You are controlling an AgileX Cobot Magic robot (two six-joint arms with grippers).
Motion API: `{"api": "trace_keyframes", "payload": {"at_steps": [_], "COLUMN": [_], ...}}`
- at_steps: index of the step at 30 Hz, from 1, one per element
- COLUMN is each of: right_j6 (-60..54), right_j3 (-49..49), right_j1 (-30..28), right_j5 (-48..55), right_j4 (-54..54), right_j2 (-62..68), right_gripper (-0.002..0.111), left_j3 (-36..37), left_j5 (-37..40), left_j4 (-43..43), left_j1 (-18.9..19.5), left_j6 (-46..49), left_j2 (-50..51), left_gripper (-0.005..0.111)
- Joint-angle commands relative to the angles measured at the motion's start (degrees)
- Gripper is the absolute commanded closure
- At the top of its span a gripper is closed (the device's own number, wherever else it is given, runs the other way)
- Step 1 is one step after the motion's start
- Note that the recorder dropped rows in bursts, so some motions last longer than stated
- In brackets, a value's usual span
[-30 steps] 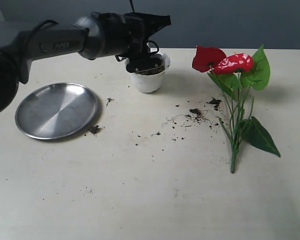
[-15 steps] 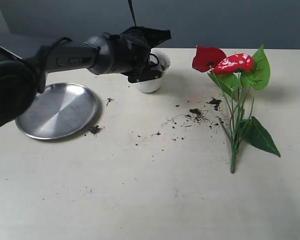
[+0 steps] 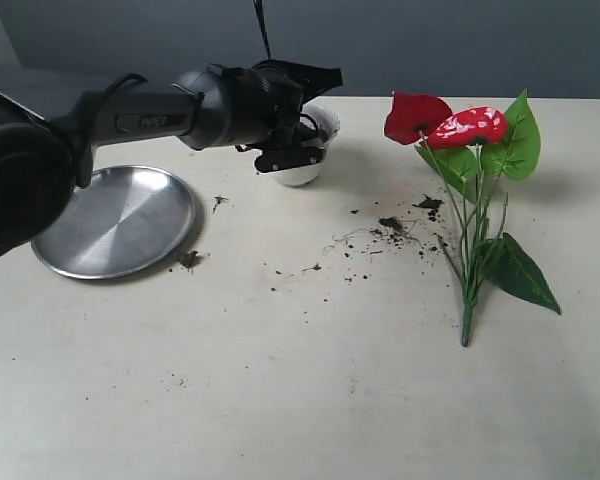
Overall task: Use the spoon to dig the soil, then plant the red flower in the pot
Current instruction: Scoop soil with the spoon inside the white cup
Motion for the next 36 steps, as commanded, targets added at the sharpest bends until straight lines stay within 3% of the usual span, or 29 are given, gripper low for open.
{"api": "trace_keyframes", "payload": {"at_steps": [1,15,19,26,30,36], "right_j6": [-0.14,-0.14,-0.14,-0.14,-0.14,-0.14], "right_j3": [0.12,0.12,0.12,0.12,0.12,0.12], "right_j1": [0.17,0.17,0.17,0.17,0.17,0.17], "right_j5": [-0.63,-0.50,-0.50,-0.50,-0.60,-0.60], "right_j4": [0.18,0.21,0.21,0.21,0.21,0.21], "right_j2": [-0.27,-0.27,-0.27,-0.27,-0.27,-0.27], "right_gripper": [0.108,0.108,0.108,0.108,0.108,0.108], "left_j3": [0.26,0.26,0.26,0.26,0.26,0.26], "left_j5": [0.79,-1.69,-1.98,-2.25,-0.61,-0.52], "left_j4": [-4.17,-2.12,1.84,6.89,13.70,12.65], "left_j1": [-0.53,-0.42,0.37,0.60,0.60,0.60], "left_j6": [0.64,0.38,0.34,-1.95,-9.24,-10.62], "left_j2": [-1.80,-4.82,-4.62,-2.80,-0.41,1.03], "left_gripper": [0.106,0.106,0.106,0.106,0.106,0.106]}}
